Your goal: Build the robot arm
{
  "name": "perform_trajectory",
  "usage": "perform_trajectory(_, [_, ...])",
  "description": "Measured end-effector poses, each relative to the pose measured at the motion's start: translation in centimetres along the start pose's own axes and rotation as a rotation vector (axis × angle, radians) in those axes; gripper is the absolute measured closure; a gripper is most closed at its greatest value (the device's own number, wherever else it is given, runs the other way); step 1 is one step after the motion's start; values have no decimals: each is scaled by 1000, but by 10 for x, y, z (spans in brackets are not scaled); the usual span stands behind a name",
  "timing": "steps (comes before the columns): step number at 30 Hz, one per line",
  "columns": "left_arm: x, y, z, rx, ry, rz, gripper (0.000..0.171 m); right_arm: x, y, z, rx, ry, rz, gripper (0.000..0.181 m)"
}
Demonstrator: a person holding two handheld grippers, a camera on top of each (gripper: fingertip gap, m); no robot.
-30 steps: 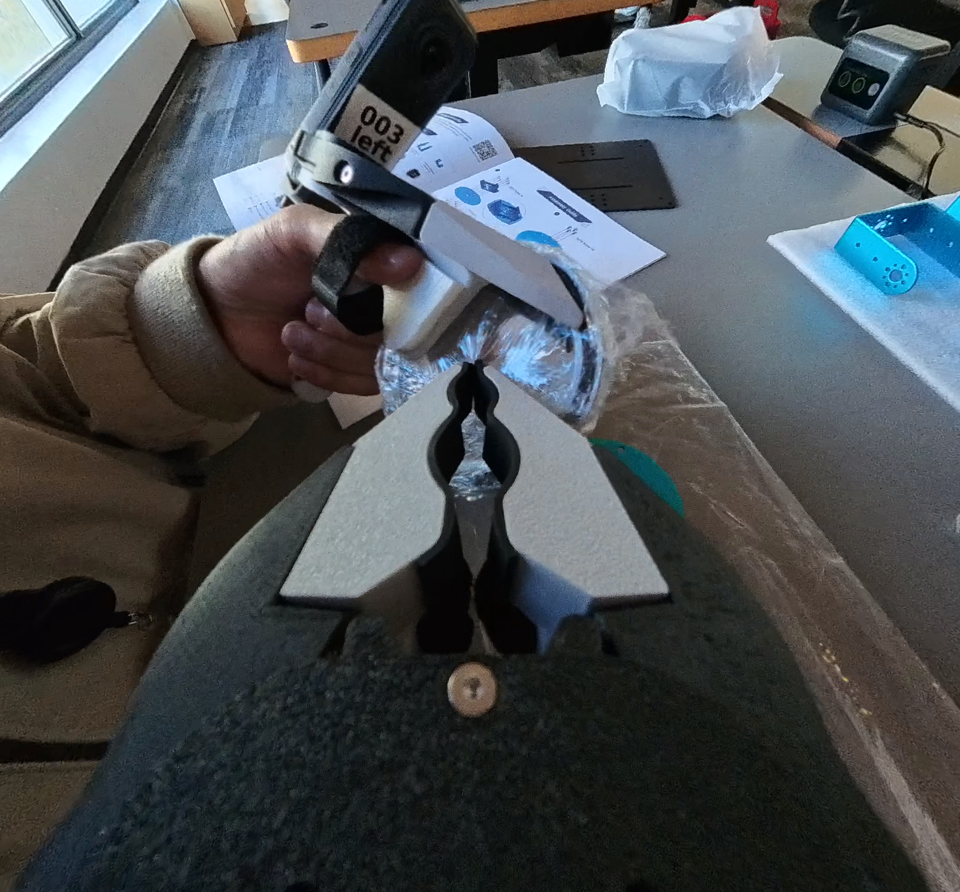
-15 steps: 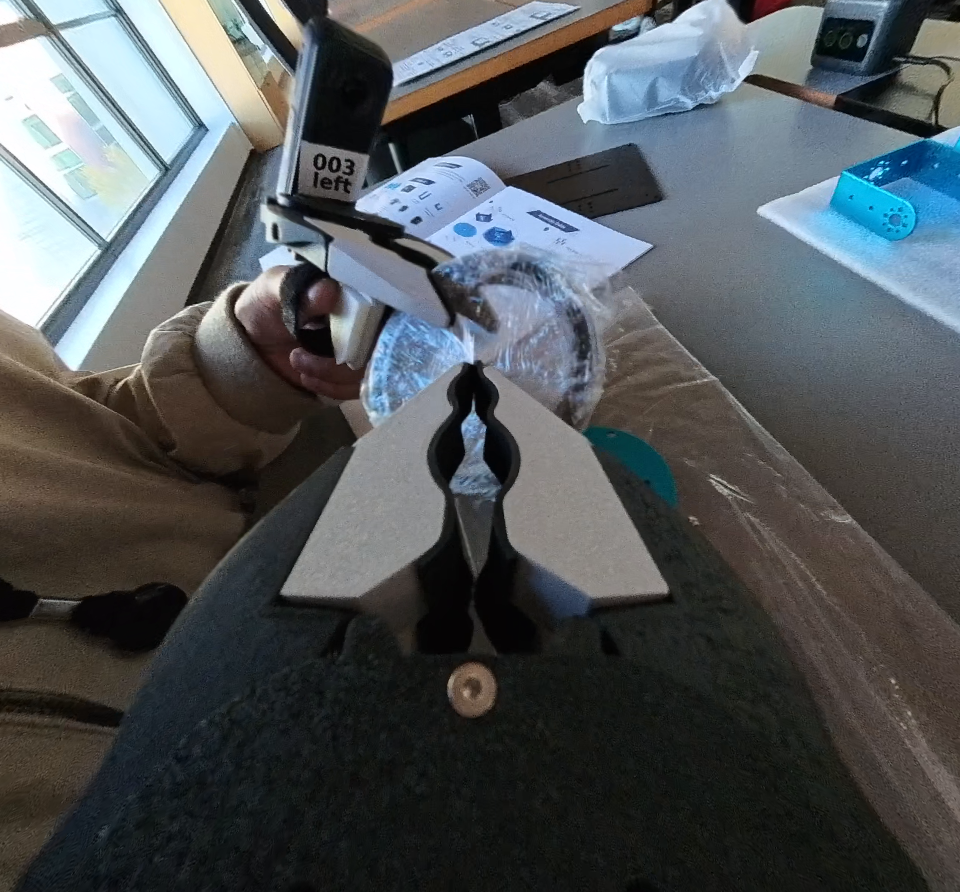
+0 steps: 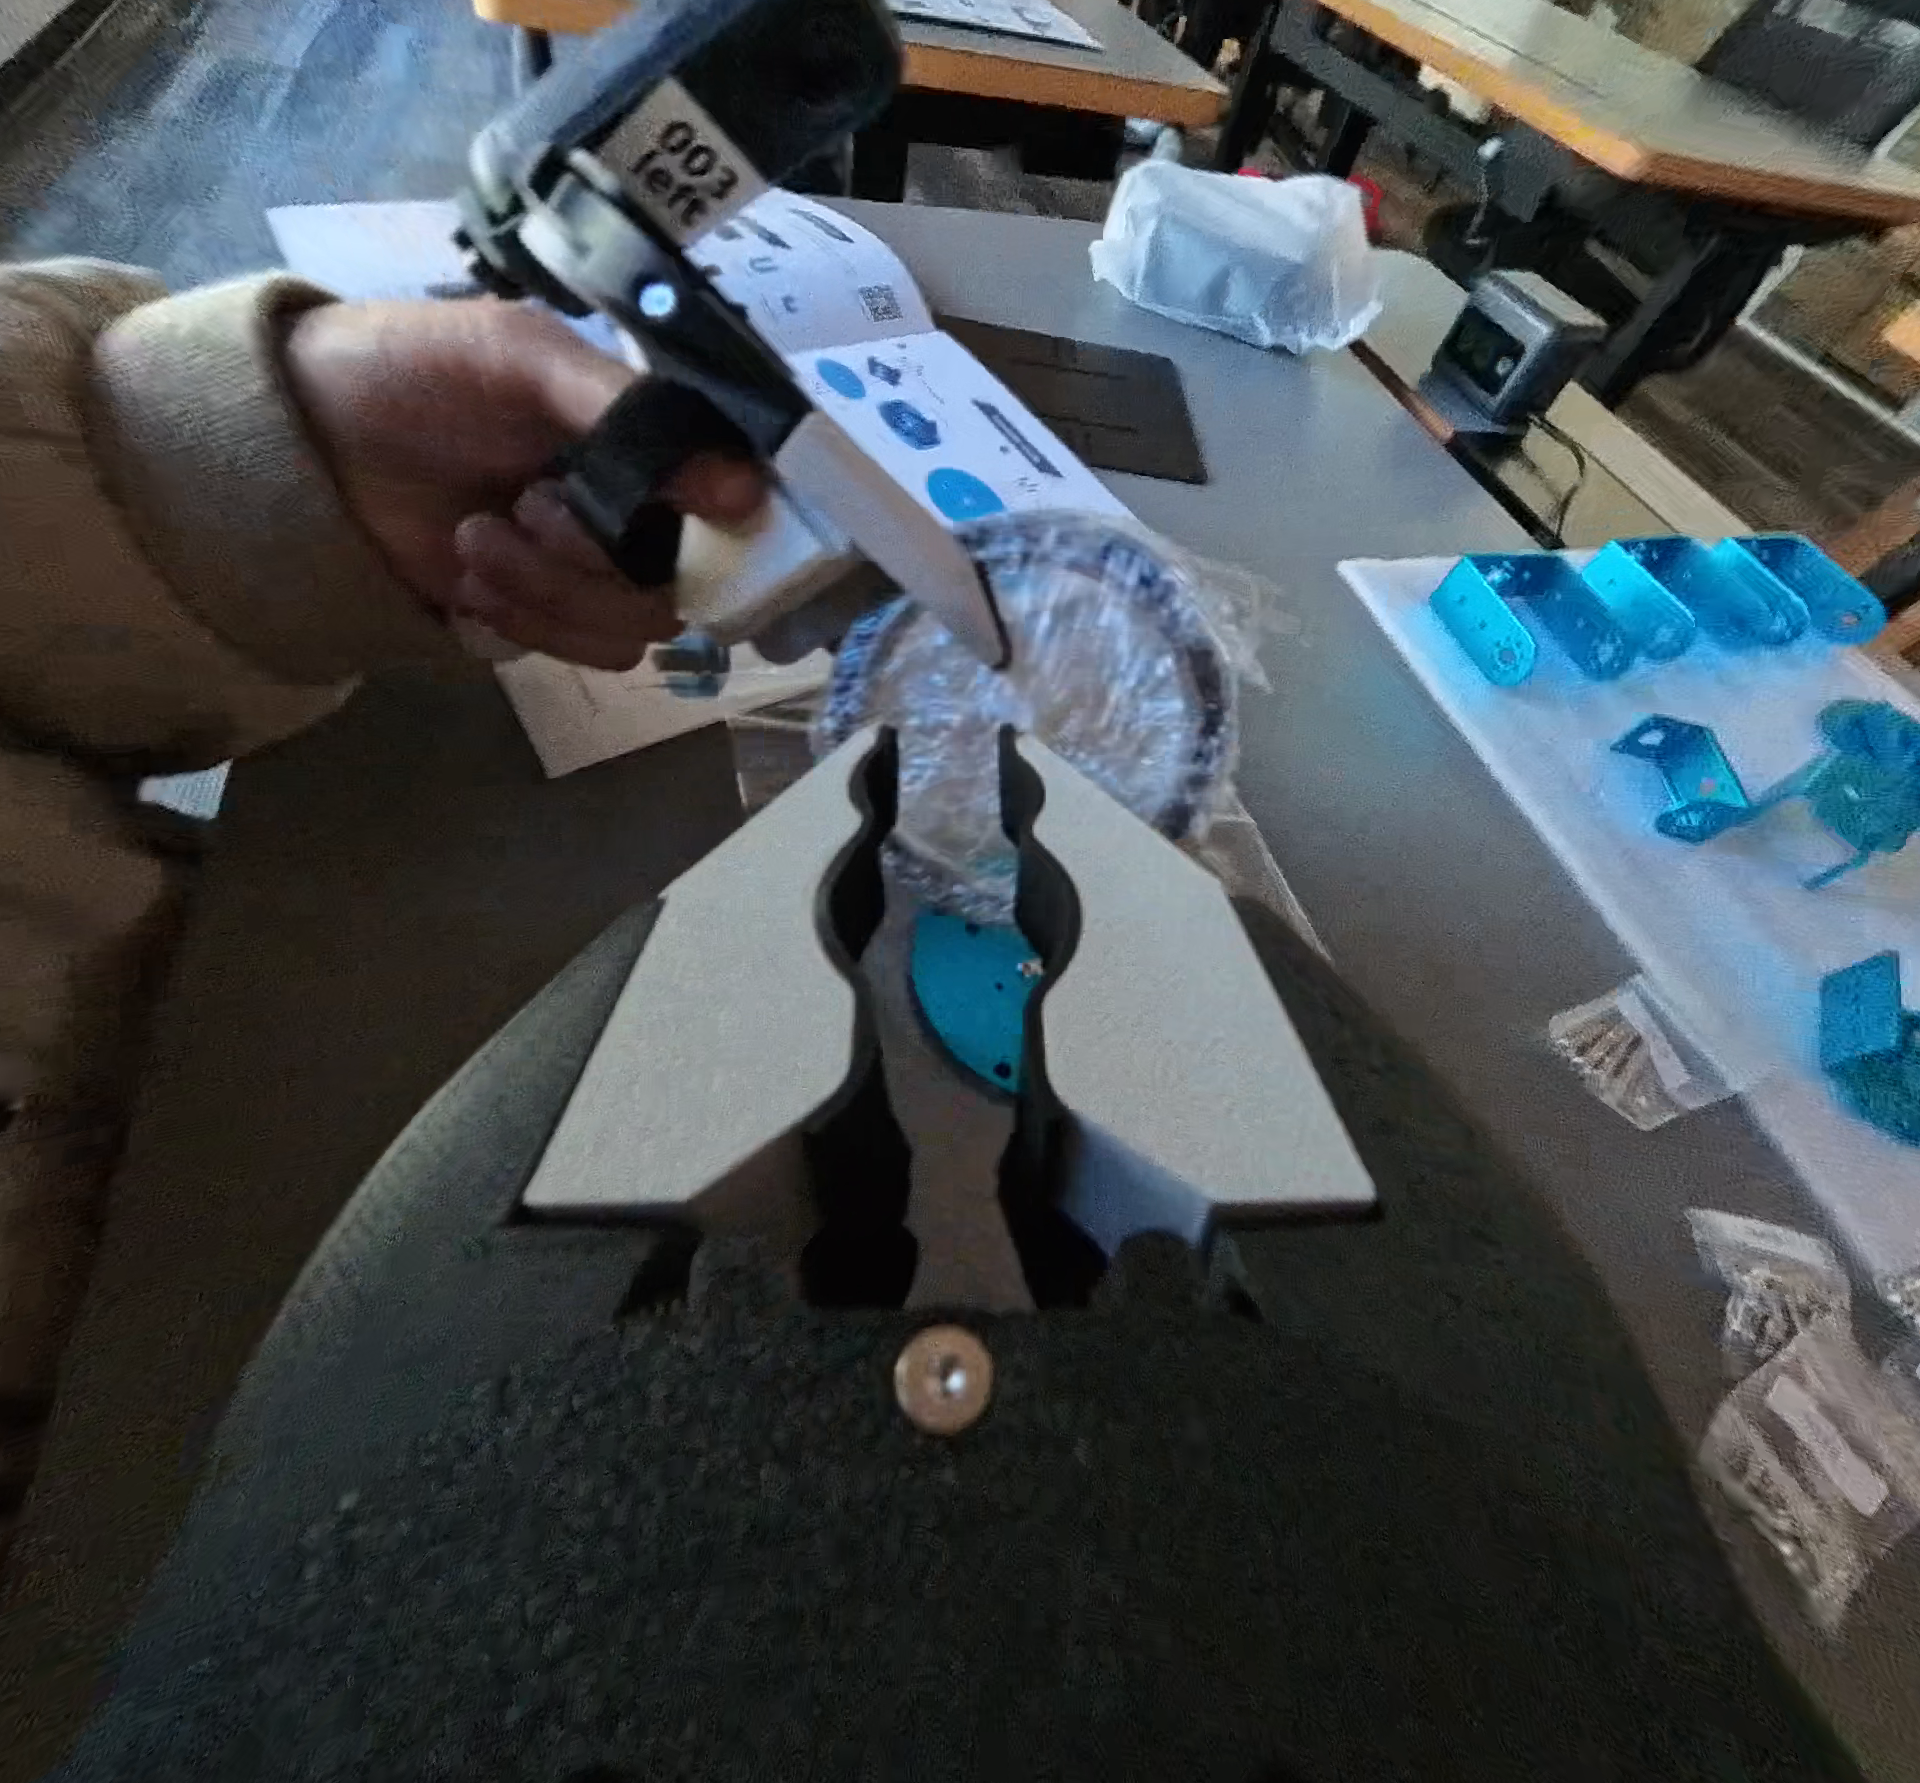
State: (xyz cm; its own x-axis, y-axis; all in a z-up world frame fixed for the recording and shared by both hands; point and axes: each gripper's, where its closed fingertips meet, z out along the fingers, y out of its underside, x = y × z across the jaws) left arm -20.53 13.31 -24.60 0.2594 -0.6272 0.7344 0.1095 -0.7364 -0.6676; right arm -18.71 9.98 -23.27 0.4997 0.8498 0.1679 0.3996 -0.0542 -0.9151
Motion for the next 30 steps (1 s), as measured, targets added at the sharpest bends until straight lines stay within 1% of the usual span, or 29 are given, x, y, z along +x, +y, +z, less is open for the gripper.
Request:
perform_trajectory(2, [-8, -3, -2, 12, -26, -42, 162, -19, 5, 0, -49, -71, -64, 153])
perform_trajectory(3, [-10, -2, -1, 5, -33, -46, 162, -20, 8, 3, -74, -55, -100, 152])
perform_trajectory(5, [-8, -1, 1, 4, -22, -57, 162, -19, 14, 10, -113, -36, -148, 156])
perform_trajectory(6, [-5, 0, 2, 1, -8, -63, 162, -21, 17, 15, -131, -56, -147, 156])
perform_trajectory(8, [0, 0, 3, 6, 4, -66, 163, -27, 20, 21, -159, -88, -172, 162])
perform_trajectory(10, [4, 0, 4, 4, 8, -60, 163, -24, 24, 24, -192, -57, -219, 166])
perform_trajectory(13, [12, -1, 4, 5, 52, -86, 163, -26, 28, 28, -213, -59, -254, 170])
perform_trajectory(15, [12, 0, 5, -1, 47, -84, 163, -28, 27, 29, -211, -60, -273, 173])
perform_trajectory(17, [9, -1, 4, 4, 35, -86, 163, -27, 28, 29, -215, -42, -294, 181])
perform_trajectory(18, [5, -3, 2, 17, 19, -83, 162, -26, 28, 29, -226, -36, -301, 181])
perform_trajectory(19, [0, -8, -1, 39, -2, -84, 162, -28, 30, 28, -238, -54, -304, 181])
perform_trajectory(20, [-5, -12, -5, 61, -15, -93, 162, -25, 27, 27, -230, -25, -299, 181])
perform_trajectory(22, [-10, -19, -11, 101, -3, -127, 163, -21, 23, 23, -197, 11, -311, 181])
perform_trajectory(24, [-11, -21, -14, 120, 10, -145, 163, -23, 19, 20, -174, -10, -272, 181])
perform_trajectory(27, [-9, -23, -17, 149, 49, -175, 163, -22, 26, 18, -190, -27, -220, 181])
perform_trajectory(30, [-5, -23, -20, 172, 122, -241, 163, -6, 36, 17, -223, 31, -194, 181])
